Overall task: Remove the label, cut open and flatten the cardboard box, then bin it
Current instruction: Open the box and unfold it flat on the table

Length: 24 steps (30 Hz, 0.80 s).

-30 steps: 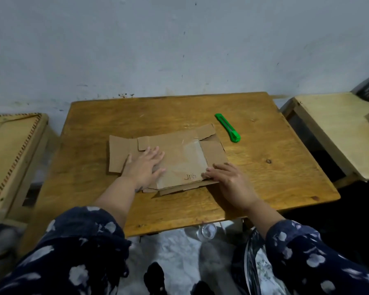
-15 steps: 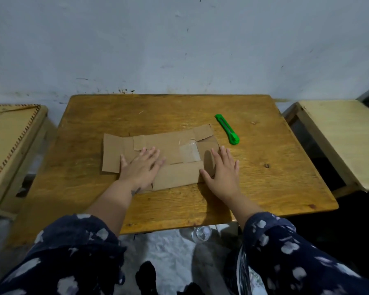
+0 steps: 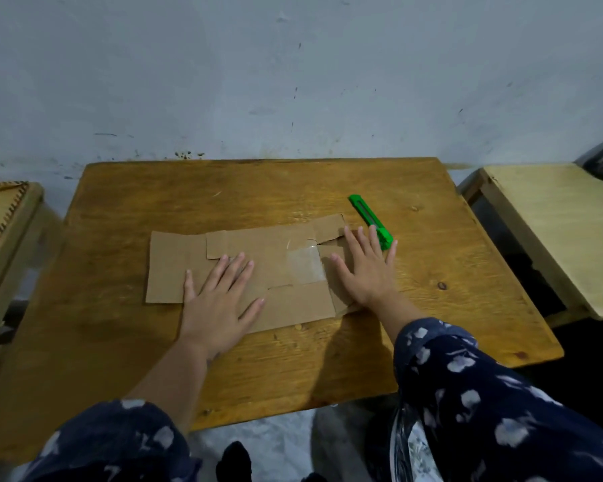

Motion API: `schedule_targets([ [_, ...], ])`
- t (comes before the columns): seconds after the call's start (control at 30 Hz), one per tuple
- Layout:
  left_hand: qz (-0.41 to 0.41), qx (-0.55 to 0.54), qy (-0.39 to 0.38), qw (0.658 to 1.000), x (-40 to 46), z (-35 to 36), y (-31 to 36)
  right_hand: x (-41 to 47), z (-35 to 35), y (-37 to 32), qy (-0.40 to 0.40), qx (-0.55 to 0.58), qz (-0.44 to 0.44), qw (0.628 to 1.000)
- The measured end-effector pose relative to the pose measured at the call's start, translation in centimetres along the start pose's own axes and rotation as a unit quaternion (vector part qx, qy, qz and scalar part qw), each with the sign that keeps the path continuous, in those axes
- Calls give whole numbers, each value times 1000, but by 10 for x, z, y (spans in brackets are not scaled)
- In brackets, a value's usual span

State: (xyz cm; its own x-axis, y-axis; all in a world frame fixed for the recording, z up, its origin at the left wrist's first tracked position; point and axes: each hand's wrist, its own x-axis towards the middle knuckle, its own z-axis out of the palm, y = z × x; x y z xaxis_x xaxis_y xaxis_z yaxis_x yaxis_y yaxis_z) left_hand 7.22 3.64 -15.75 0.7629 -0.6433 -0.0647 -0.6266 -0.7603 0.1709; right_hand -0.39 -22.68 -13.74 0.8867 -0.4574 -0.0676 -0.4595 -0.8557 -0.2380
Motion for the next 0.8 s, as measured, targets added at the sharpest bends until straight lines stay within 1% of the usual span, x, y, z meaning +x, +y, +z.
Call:
schedule_targets([
  [0.07, 5, -1, 1, 1000, 3, -1, -2, -2, 1, -8, 12, 51, 4, 999],
  [0.1, 6, -1, 2, 1000, 4, -2, -2, -3, -1, -13, 22, 96, 8, 995],
  [0.2, 7, 4, -3, 1000, 5, -3, -4, -1, -12, -28, 14, 225, 16, 974],
  [0.3, 13, 8, -17, 1000, 13, -6, -10, -2, -21, -51, 1, 266, -6, 964],
  [0.4, 25, 4, -28, 999, 24, -9, -16, -1, -14, -82, -13, 278, -29, 960],
  [0.47, 27, 2, -32, 999, 29, -10, -18, 3, -3, -99, -19, 249, -24, 968],
  [0.53, 29, 7, -33, 999, 33, -10, -20, 9, 7, -109, -33, 165, -21, 985],
  [0.6, 35, 11, -33, 999, 37, -11, -23, 12, 16, -115, -45, 82, -32, 995],
  [0.73, 39, 13, -38, 998, 48, -13, -27, 22, 27, -117, -50, -44, -53, 996],
  [0.8, 36, 13, -38, 999, 54, -13, -27, 29, 30, -116, -45, -71, -59, 995],
])
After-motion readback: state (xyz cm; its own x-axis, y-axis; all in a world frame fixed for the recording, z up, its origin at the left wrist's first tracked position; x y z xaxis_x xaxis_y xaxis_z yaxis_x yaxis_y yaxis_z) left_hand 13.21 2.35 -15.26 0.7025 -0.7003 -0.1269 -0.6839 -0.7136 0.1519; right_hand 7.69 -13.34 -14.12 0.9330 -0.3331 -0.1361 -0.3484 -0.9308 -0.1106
